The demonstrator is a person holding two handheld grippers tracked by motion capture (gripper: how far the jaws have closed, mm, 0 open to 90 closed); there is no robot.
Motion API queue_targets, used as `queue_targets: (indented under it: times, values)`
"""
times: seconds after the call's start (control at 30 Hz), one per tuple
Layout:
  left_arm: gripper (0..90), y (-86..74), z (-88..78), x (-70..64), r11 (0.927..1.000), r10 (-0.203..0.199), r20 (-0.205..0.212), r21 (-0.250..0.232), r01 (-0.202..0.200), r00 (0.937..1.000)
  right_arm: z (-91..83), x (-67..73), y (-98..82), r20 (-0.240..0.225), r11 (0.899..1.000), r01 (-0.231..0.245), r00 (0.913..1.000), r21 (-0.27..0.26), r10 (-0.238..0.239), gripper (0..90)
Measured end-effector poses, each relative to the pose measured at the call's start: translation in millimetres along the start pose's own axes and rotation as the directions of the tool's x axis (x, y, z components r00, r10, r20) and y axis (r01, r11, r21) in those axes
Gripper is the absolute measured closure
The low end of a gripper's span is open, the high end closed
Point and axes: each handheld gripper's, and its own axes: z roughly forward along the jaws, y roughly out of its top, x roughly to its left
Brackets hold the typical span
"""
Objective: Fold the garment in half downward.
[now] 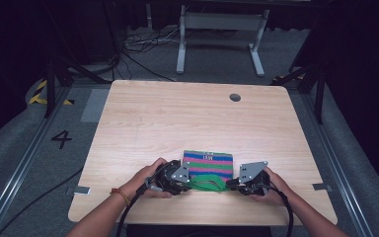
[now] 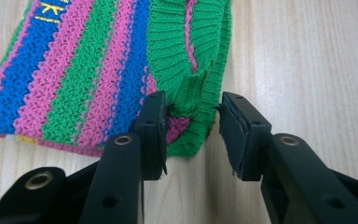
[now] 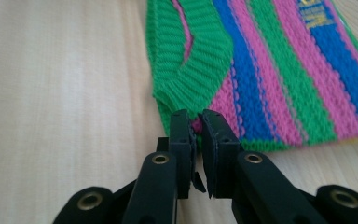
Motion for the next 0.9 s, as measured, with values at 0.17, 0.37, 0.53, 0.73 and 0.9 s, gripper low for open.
queue_targets:
  times: [0.17,0.37,0.53,0.73,0.9]
  values:
    - [69.6,-4.4,2.9,3.2,0.9978,-0.043,-0.021,-0.050,0.042,0.9988,1.9,-6.4,-4.0,0.024,0.999,-0.039,0.9989,-0.024,0.040,82.9]
    - [69.0,-5.3,2.4,5.3,0.9962,-0.057,-0.015,-0.067,0.056,0.9982,2.3,-8.7,-6.9,0.038,0.997,-0.065,0.9970,-0.045,0.067,84.0]
    - [69.3,-4.6,-8.1,6.6,0.9943,-0.072,-0.035,-0.081,0.069,0.9968,-2.4,-9.2,-5.6,0.049,0.994,-0.077,0.9955,-0.072,0.081,83.7]
    - [68.7,-3.0,-28.3,5.7,0.9945,-0.071,-0.094,-0.083,0.063,0.9931,-14.0,-9.2,-0.2,0.072,0.994,-0.073,0.9943,-0.079,0.079,83.0]
    - [66.2,-7.0,-39.6,2.7,0.9972,-0.064,-0.120,-0.046,0.059,0.9906,-24.0,-8.6,1.2,0.086,0.994,-0.076,0.9929,-0.074,0.082,79.2]
